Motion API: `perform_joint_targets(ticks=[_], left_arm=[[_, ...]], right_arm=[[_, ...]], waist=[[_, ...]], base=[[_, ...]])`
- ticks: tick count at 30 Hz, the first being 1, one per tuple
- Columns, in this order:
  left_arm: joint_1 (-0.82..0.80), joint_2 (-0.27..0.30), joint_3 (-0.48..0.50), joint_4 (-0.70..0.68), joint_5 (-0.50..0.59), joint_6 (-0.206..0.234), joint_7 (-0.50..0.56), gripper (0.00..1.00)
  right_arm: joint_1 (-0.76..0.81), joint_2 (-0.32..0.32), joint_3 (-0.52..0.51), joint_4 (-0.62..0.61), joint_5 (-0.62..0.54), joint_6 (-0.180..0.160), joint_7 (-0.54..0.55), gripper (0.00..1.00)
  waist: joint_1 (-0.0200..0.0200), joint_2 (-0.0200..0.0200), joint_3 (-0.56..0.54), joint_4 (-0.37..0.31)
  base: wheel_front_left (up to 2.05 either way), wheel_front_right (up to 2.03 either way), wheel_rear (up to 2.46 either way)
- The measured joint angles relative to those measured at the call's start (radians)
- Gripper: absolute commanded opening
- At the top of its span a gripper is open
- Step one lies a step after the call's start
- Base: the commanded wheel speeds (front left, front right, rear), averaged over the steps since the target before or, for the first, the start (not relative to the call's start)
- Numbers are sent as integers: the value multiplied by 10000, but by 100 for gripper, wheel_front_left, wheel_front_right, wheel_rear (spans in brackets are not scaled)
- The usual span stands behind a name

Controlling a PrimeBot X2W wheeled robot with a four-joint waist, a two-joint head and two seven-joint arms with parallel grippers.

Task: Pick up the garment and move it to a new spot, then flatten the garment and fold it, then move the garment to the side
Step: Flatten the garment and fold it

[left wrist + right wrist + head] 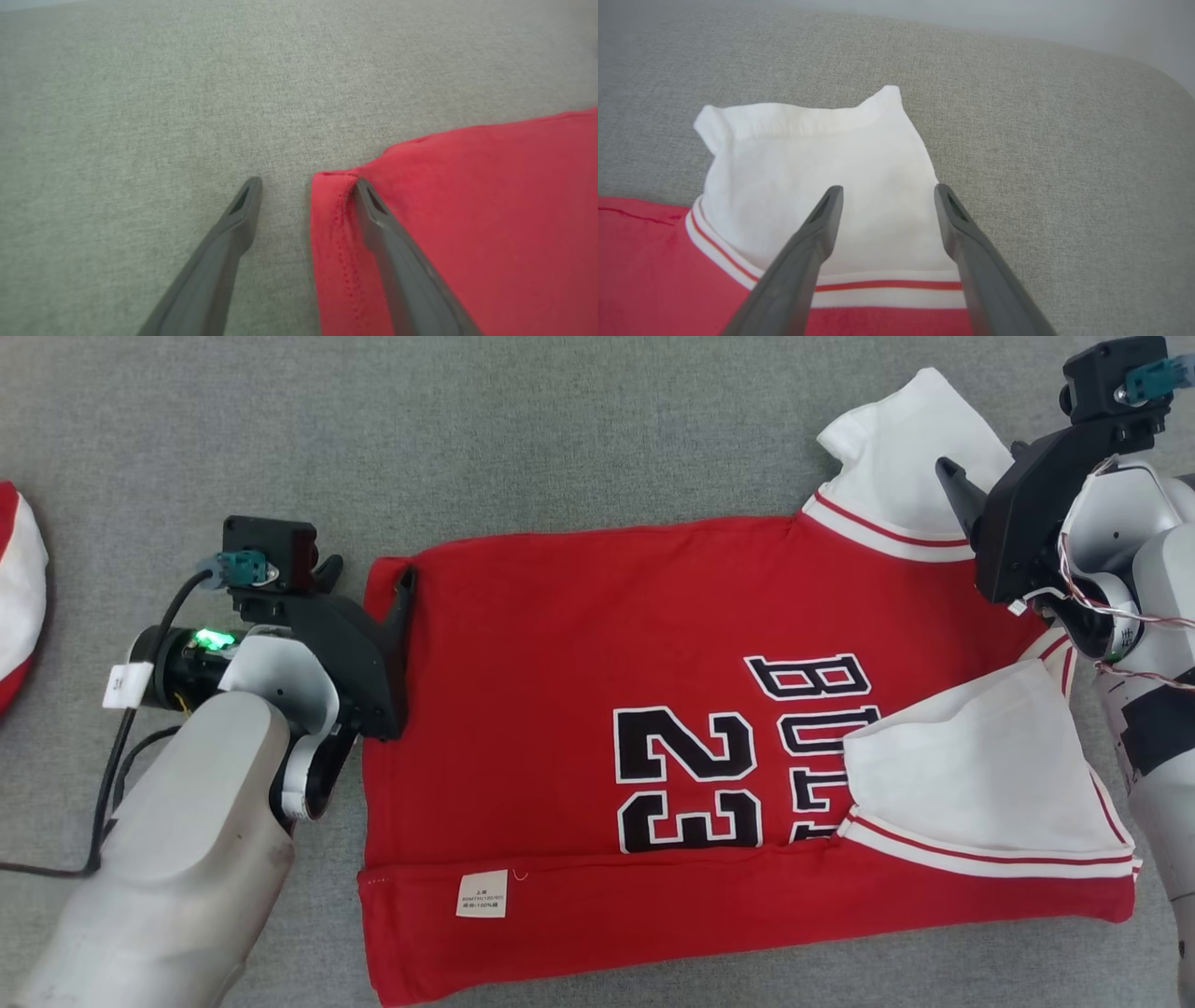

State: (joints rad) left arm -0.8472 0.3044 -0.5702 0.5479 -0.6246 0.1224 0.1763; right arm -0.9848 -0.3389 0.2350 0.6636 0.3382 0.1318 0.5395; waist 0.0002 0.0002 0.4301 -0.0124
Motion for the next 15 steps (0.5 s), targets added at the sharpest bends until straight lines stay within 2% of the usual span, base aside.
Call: perform_joint_targets(ticks=[7, 8, 9, 10, 15], left_arm=[[-375, -13, -230, 232, -33, -255, 708, 100], [-407, 2, -249, 244, -35, -257, 790, 68], [-454, 19, -291, 257, -35, -268, 895, 41], [-482, 33, -297, 272, -73, -290, 1007, 0], [-686, 104, -238, 173, -479, -525, 1645, 0]], right_arm=[[-479, -188, 337, 506, 128, 0, -117, 100], [-543, -207, 382, 581, 136, 0, -117, 100], [-609, -221, 433, 648, 138, 0, -115, 100], [-662, -230, 479, 723, 138, 0, -98, 100], [-1133, -493, 757, 1198, 15, 0, 234, 100]], waist=[[-2, -1, 132, -16], [-3, -1, 137, -18], [-3, -2, 146, -22], [-3, -2, 157, -25], [-3, -2, 286, 8]], base=[[0, 0, 0], [0, 0, 0], [0, 0, 0], [0, 0, 0], [0, 0, 0]])
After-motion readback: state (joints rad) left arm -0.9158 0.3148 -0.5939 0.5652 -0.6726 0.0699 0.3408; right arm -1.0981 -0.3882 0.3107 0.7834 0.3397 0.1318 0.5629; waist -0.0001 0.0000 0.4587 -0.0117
